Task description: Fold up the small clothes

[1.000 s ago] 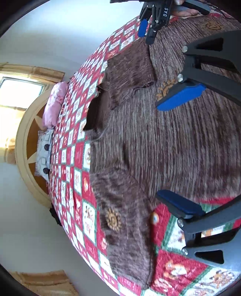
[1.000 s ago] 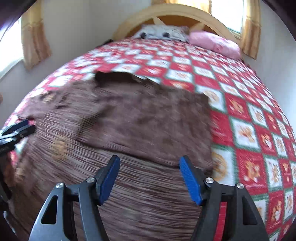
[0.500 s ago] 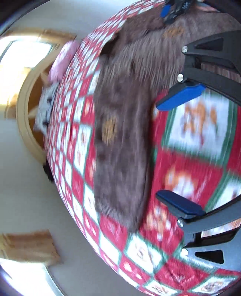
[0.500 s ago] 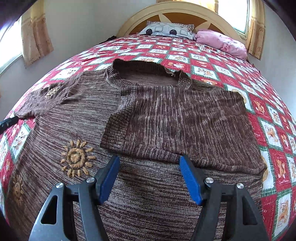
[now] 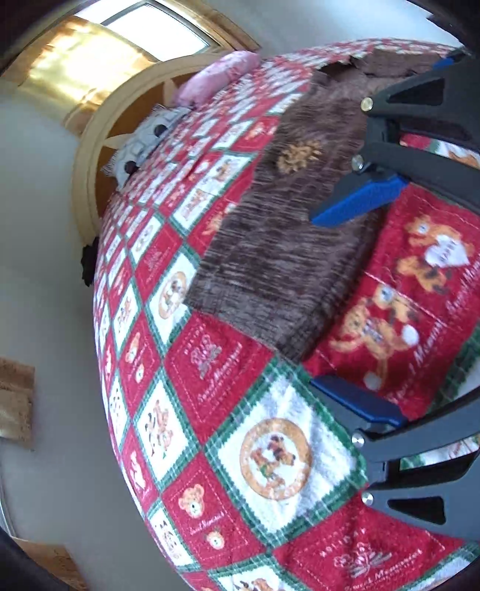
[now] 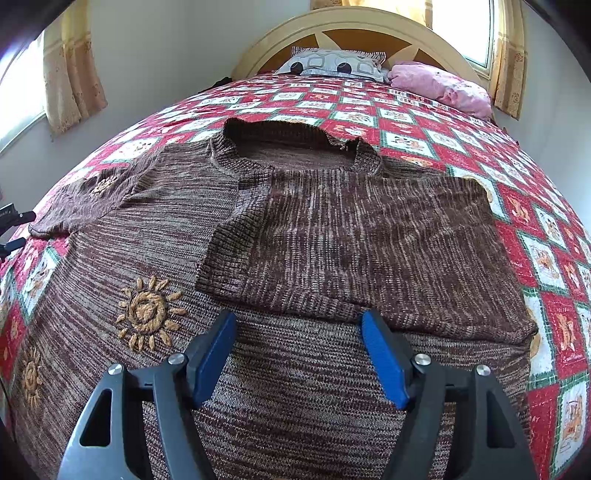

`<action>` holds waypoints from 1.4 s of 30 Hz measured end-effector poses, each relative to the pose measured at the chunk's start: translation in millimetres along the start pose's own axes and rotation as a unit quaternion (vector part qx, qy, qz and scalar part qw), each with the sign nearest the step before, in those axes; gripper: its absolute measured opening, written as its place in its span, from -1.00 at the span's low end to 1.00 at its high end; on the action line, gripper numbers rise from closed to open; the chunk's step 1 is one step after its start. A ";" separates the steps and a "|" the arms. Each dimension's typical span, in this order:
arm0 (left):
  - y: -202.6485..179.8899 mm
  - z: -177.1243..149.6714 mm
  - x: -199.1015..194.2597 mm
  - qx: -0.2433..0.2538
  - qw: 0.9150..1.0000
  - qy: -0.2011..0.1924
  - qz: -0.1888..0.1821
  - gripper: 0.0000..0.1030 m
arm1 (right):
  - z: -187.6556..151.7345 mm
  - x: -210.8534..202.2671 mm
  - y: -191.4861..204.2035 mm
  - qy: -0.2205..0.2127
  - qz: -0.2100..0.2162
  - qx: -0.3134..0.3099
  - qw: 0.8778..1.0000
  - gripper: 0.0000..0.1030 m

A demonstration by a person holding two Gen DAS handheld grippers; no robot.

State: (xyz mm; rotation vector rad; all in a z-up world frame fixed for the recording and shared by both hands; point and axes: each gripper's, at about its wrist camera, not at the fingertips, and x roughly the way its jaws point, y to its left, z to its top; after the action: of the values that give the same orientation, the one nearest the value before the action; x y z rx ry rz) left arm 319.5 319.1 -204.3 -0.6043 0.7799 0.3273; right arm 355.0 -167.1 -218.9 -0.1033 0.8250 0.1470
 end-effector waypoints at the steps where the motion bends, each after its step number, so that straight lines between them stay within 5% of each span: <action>1: -0.9 1.3 2.2 -0.007 1.000 0.003 -0.011 0.49 | 0.1 0.0 0.1 -0.001 -0.001 0.000 1.000 0.38; 7: 4.0 10.0 15.1 -0.041 0.999 -0.013 -0.022 0.28 | -0.1 -0.8 0.6 -0.003 0.001 0.001 1.000 0.38; 11: 5.8 12.9 22.5 -0.038 0.999 -0.013 -0.007 -0.81 | -0.3 -1.5 0.1 -0.005 0.003 0.003 1.000 0.38; 21: -11.4 16.5 13.3 -0.018 0.999 -0.040 -0.024 -0.84 | -0.5 -2.4 -0.8 -0.007 0.006 0.005 1.000 0.38; 31: -108.7 16.4 -32.6 0.091 0.988 -0.089 -0.090 -0.84 | -0.4 -2.1 -4.3 -0.013 0.019 0.017 1.000 0.38; 42: -221.3 -22.6 -52.1 0.150 0.968 -0.064 -0.191 -0.84 | -2.6 -4.7 -15.9 -0.024 0.049 0.044 0.998 0.38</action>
State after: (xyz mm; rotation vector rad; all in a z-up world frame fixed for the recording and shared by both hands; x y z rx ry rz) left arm 379.6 128.6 -93.3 -0.4303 0.5589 -0.1064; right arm 352.7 -183.6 -216.6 0.0244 0.7879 0.2051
